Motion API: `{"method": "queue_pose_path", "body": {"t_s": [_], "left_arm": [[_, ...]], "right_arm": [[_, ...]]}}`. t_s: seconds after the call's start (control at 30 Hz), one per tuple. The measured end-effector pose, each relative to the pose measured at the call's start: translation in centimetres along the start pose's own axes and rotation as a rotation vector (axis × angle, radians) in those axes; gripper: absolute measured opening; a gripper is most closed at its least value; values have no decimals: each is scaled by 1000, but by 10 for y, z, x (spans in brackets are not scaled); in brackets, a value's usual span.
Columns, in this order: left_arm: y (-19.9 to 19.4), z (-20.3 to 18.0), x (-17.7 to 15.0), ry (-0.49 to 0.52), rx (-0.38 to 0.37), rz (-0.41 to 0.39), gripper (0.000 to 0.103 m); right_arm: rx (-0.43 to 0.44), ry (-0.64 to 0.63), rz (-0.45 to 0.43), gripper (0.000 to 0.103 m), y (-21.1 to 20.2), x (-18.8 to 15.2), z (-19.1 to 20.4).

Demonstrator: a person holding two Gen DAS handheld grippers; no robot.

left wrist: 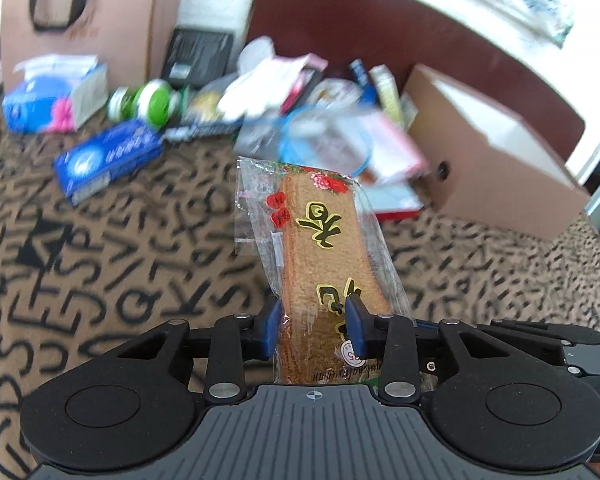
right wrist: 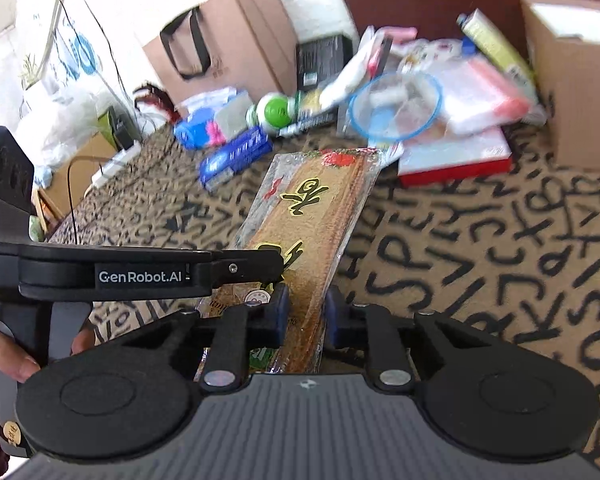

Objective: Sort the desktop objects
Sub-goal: 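Lift the packaged insole with both tools and pull it out of the clutter, then carry the packaged insole in both tools over the brown box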

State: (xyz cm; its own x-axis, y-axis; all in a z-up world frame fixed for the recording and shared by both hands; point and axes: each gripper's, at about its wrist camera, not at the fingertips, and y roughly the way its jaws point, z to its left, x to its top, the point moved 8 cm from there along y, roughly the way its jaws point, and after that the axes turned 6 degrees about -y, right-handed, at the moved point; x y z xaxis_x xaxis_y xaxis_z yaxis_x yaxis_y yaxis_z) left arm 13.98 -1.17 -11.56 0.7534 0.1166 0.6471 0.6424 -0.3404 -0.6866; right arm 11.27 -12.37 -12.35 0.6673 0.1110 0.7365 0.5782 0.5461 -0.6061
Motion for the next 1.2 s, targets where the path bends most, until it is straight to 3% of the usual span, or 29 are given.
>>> {"method": "queue_pose_path", "body": {"t_s": [0.27, 0.33, 0.57, 0.97, 1.2], "left_arm": [[-5, -75, 55, 48, -118, -117, 40], [-3, -101, 70, 79, -145, -143, 45], [9, -190, 115, 183, -228, -219, 46], [69, -294, 169, 194, -346, -231, 46], [118, -343, 197, 181, -361, -250, 47]], "right_arm": [[-86, -11, -168, 22, -54, 46, -30], [-120, -18, -209, 22, -69, 58, -43], [-221, 8, -325, 22, -112, 98, -97], [-366, 24, -460, 22, -159, 149, -202], [-444, -2, -458, 22, -162, 177, -266]]}}
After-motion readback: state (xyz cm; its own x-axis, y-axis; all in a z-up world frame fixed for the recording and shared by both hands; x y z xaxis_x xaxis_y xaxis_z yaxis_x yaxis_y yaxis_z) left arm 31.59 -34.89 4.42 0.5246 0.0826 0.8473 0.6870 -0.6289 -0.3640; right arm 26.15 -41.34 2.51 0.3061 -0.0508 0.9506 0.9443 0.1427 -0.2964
